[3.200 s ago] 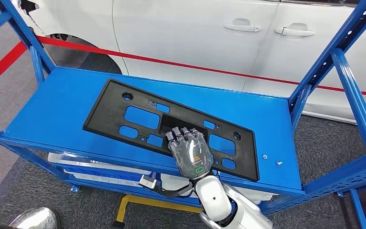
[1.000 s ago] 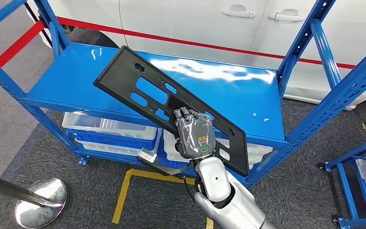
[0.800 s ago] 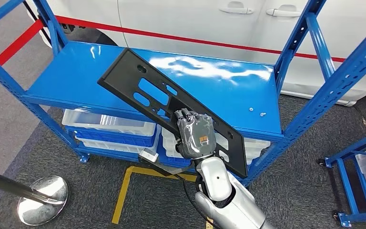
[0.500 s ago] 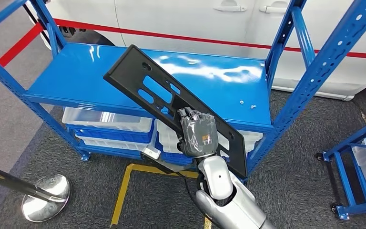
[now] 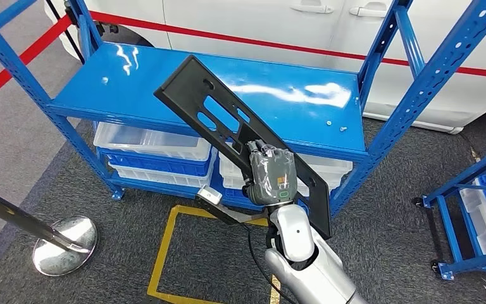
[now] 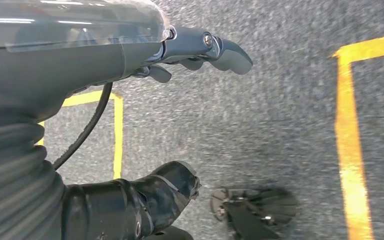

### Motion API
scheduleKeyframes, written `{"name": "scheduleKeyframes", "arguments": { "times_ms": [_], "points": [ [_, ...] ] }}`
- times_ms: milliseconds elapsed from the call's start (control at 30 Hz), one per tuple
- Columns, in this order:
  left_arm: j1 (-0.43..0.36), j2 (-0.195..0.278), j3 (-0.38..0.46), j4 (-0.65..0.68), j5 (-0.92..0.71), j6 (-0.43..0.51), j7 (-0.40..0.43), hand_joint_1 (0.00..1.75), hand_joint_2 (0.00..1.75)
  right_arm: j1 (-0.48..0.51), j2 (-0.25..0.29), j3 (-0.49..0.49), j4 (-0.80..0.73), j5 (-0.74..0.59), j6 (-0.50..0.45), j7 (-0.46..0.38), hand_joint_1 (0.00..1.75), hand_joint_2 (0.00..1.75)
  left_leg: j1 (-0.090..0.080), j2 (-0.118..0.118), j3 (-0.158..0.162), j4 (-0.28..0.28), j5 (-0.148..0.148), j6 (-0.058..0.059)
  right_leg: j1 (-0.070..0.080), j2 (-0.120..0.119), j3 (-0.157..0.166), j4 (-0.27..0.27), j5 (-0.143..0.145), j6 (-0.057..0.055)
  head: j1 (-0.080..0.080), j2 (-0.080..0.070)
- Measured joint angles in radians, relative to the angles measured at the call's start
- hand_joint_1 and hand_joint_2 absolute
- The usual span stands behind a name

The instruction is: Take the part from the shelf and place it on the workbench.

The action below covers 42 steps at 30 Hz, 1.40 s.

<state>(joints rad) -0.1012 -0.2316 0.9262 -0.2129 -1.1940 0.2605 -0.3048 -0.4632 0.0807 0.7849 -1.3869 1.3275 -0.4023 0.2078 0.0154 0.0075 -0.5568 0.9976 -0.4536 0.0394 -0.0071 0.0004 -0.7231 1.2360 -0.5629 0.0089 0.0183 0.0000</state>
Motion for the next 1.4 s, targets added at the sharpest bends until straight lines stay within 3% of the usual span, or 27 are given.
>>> {"name": "scheduleKeyframes", "arguments": {
  "times_ms": [33,67,100,167,233,267,367,433,500,533,567,600,667,733,800,867,900,967,1033,1067,1100,1133,1167,1233,1267,1333,1400],
  "points": [
    [0.0,0.0,0.0,0.0,0.0,0.0,0.0,0.0,1.75,0.002,0.0,-0.001,0.0,-0.001,0.0,-0.001,1.75,1.75,0.0,0.0,-0.014,0.002,0.009,-0.001,-0.001,0.0,-0.01,0.054,-0.021,0.003,0.0,0.0],
    [0.001,0.0,0.0,0.0,0.0,0.0,0.0,0.0,1.75,0.003,-0.001,-0.002,0.0,-0.004,0.0,-0.002,1.75,1.75,0.0,0.001,-0.027,0.005,0.017,-0.002,-0.003,0.0,-0.005,0.078,-0.018,0.005,0.0,0.0],
    [0.001,0.0,0.0,0.0,0.0,0.0,0.0,0.0,1.75,0.004,-0.001,-0.003,0.0,-0.007,-0.001,-0.004,1.75,1.75,0.0,0.001,-0.041,0.01,0.023,-0.004,-0.004,0.0,0.019,0.065,0.003,0.005,0.0,0.0],
    [0.001,0.0,0.0,0.0,-0.001,-0.001,0.0,0.0,1.75,0.004,-0.001,-0.005,0.0,-0.012,-0.002,-0.009,1.75,1.75,0.0,0.001,-0.065,0.021,0.034,-0.01,-0.006,0.0,0.11,-0.051,0.046,0.0,0.0,0.0],
    [0.001,-0.001,0.0,0.0,-0.001,-0.001,0.0,0.0,1.75,0.004,-0.001,-0.007,-0.001,-0.014,-0.002,-0.014,1.75,1.75,-0.001,0.001,-0.078,0.029,0.044,-0.02,-0.001,0.0,0.186,-0.171,0.048,-0.007,0.0,0.0],
    [0.001,-0.001,0.0,0.0,-0.001,-0.001,0.0,0.0,1.75,0.003,-0.001,-0.008,-0.001,-0.015,-0.002,-0.017,1.75,1.75,-0.002,0.001,-0.081,0.029,0.05,-0.027,0.003,0.001,0.2,-0.2,0.04,-0.011,0.0,0.0],
    [0.0,-0.001,0.0,0.0,-0.003,-0.002,0.0,0.0,1.75,0.001,-0.001,-0.01,-0.001,-0.027,0.0,-0.029,1.75,1.75,-0.001,-0.002,-0.089,0.028,0.058,-0.045,0.001,0.0,0.193,-0.215,0.061,-0.027,0.0,0.0],
    [0.001,0.0,0.0,0.0,-0.004,-0.004,0.0,0.0,1.75,-0.001,-0.001,-0.011,0.0,-0.036,0.001,-0.037,1.75,1.75,0.0,-0.005,-0.111,0.08,0.002,-0.053,-0.004,-0.003,0.178,-0.224,0.082,-0.043,-0.001,0.0],
    [0.001,0.0,0.0,0.0,-0.004,-0.004,0.001,0.0,1.75,-0.002,-0.001,-0.012,0.0,-0.041,0.002,-0.041,1.75,1.75,0.002,-0.005,-0.148,0.202,-0.088,-0.059,-0.002,-0.005,0.155,-0.221,0.099,-0.05,-0.001,0.0],
    [0.001,0.0,0.0,0.0,-0.004,-0.005,0.001,0.0,1.75,-0.002,-0.001,-0.012,0.001,-0.044,0.002,-0.044,1.75,1.75,0.003,-0.005,-0.161,0.261,-0.115,-0.061,-0.001,-0.006,0.142,-0.218,0.107,-0.05,-0.001,0.0],
    [0.001,0.0,0.0,0.0,-0.004,-0.004,0.001,0.0,1.75,-0.001,-0.001,-0.012,0.002,-0.047,0.002,-0.046,1.75,1.75,0.004,-0.005,-0.163,0.298,-0.121,-0.063,0.0,-0.006,0.128,-0.214,0.115,-0.049,-0.001,0.0],
    [0.001,0.0,0.0,0.0,-0.005,-0.004,0.001,0.0,1.75,-0.001,-0.001,-0.012,0.003,-0.049,0.003,-0.049,1.75,1.75,0.004,-0.005,-0.147,0.298,-0.105,-0.064,0.0,-0.006,0.115,-0.209,0.121,-0.048,-0.002,0.0],
    [0.0,0.0,0.0,0.0,-0.006,-0.004,0.001,0.0,1.75,-0.001,-0.001,-0.012,0.003,-0.053,0.004,-0.053,1.75,1.75,0.006,-0.005,-0.066,0.199,-0.057,-0.063,-0.001,-0.005,0.093,-0.199,0.131,-0.042,-0.002,0.0],
    [-0.003,-0.001,0.0,0.0,-0.007,-0.004,0.002,0.0,1.75,-0.002,-0.001,-0.014,0.003,-0.059,0.004,-0.056,1.75,1.75,0.003,-0.007,0.017,0.074,-0.05,-0.056,0.002,-0.005,0.078,-0.19,0.14,-0.032,-0.001,0.0],
    [-0.005,-0.001,0.0,0.0,-0.007,-0.003,0.003,0.0,1.75,-0.002,-0.002,-0.014,0.003,-0.064,0.004,-0.059,1.75,1.75,-0.002,-0.01,0.041,0.026,-0.06,-0.045,0.003,-0.005,0.072,-0.189,0.153,-0.02,-0.001,0.0],
    [-0.004,-0.002,0.0,0.0,-0.008,-0.002,0.005,0.0,1.75,-0.002,-0.003,-0.015,0.004,-0.067,0.004,-0.061,1.75,1.75,0.0,-0.008,0.03,0.018,-0.044,-0.032,0.004,-0.003,0.067,-0.19,0.161,-0.008,0.0,0.0],
    [-0.005,-0.002,0.0,0.0,-0.008,-0.002,0.006,0.0,1.75,-0.003,-0.004,-0.015,0.004,-0.069,0.004,-0.063,1.75,1.75,0.002,-0.006,0.024,0.015,-0.034,-0.024,0.003,-0.002,0.06,-0.18,0.146,-0.003,0.0,0.0],
    [-0.007,-0.004,0.0,0.0,-0.009,-0.001,0.008,0.0,1.75,-0.003,-0.007,-0.017,0.004,-0.072,0.003,-0.066,1.75,1.75,0.005,-0.003,0.007,0.011,-0.015,-0.011,0.001,0.0,0.032,-0.106,0.07,0.004,0.001,0.0],
    [-0.008,-0.005,0.0,0.0,-0.01,-0.001,0.01,0.0,1.75,-0.002,-0.01,-0.017,0.007,-0.077,0.004,-0.07,1.75,1.75,0.002,-0.002,-0.017,0.015,0.0,-0.007,0.0,0.0,-0.001,0.019,-0.009,0.008,0.001,0.0],
    [-0.007,-0.005,0.0,0.0,-0.01,-0.002,0.01,0.0,1.75,-0.002,-0.011,-0.017,0.009,-0.081,0.004,-0.07,1.75,1.75,0.001,-0.001,-0.029,0.019,0.006,-0.007,0.0,0.0,-0.006,0.063,-0.021,0.008,0.001,0.0],
    [-0.007,-0.005,0.0,0.0,-0.01,-0.002,0.011,0.0,1.75,-0.001,-0.013,-0.017,0.01,-0.085,0.004,-0.071,1.75,1.75,0.0,-0.001,-0.041,0.023,0.011,-0.007,0.0,0.0,0.003,0.076,-0.014,0.007,0.001,0.0],
    [-0.007,-0.005,0.0,0.0,-0.01,-0.002,0.012,0.0,1.75,-0.001,-0.015,-0.018,0.012,-0.088,0.004,-0.071,1.75,1.75,-0.002,-0.001,-0.05,0.027,0.016,-0.008,0.001,0.0,0.034,0.047,0.01,0.003,0.001,0.0],
    [-0.007,-0.006,0.0,0.0,-0.01,-0.001,0.012,0.0,1.75,-0.001,-0.016,-0.018,0.012,-0.09,0.004,-0.072,1.75,1.75,-0.003,-0.001,-0.058,0.03,0.02,-0.009,0.003,0.0,0.08,-0.016,0.035,-0.004,0.001,0.0],
    [-0.007,-0.008,0.0,0.0,-0.01,-0.001,0.012,0.0,1.75,-0.002,-0.017,-0.02,0.012,-0.096,0.004,-0.075,1.75,1.75,-0.006,-0.001,-0.067,0.032,0.029,-0.015,0.01,0.0,0.17,-0.151,0.052,-0.019,0.001,0.0],
    [-0.007,-0.009,0.0,0.0,-0.01,-0.001,0.011,0.0,1.75,-0.002,-0.017,-0.022,0.012,-0.1,0.004,-0.076,1.75,1.75,-0.005,-0.001,-0.07,0.032,0.034,-0.02,0.014,0.0,0.192,-0.191,0.049,-0.025,0.001,0.0],
    [-0.008,-0.011,0.0,0.0,-0.01,-0.001,0.01,0.0,1.75,-0.002,-0.018,-0.026,0.011,-0.11,0.001,-0.077,1.75,1.75,-0.001,-0.001,-0.071,0.027,0.044,-0.033,0.021,0.0,0.197,-0.214,0.049,-0.031,0.001,0.0],
    [-0.007,-0.012,0.0,0.0,-0.01,0.0,0.008,0.0,1.75,0.0,-0.019,-0.032,0.011,-0.12,-0.004,-0.079,1.75,1.75,-0.001,-0.002,-0.078,0.034,0.038,-0.045,0.014,-0.002,0.195,-0.227,0.065,-0.04,0.001,0.0]
  ]
}}
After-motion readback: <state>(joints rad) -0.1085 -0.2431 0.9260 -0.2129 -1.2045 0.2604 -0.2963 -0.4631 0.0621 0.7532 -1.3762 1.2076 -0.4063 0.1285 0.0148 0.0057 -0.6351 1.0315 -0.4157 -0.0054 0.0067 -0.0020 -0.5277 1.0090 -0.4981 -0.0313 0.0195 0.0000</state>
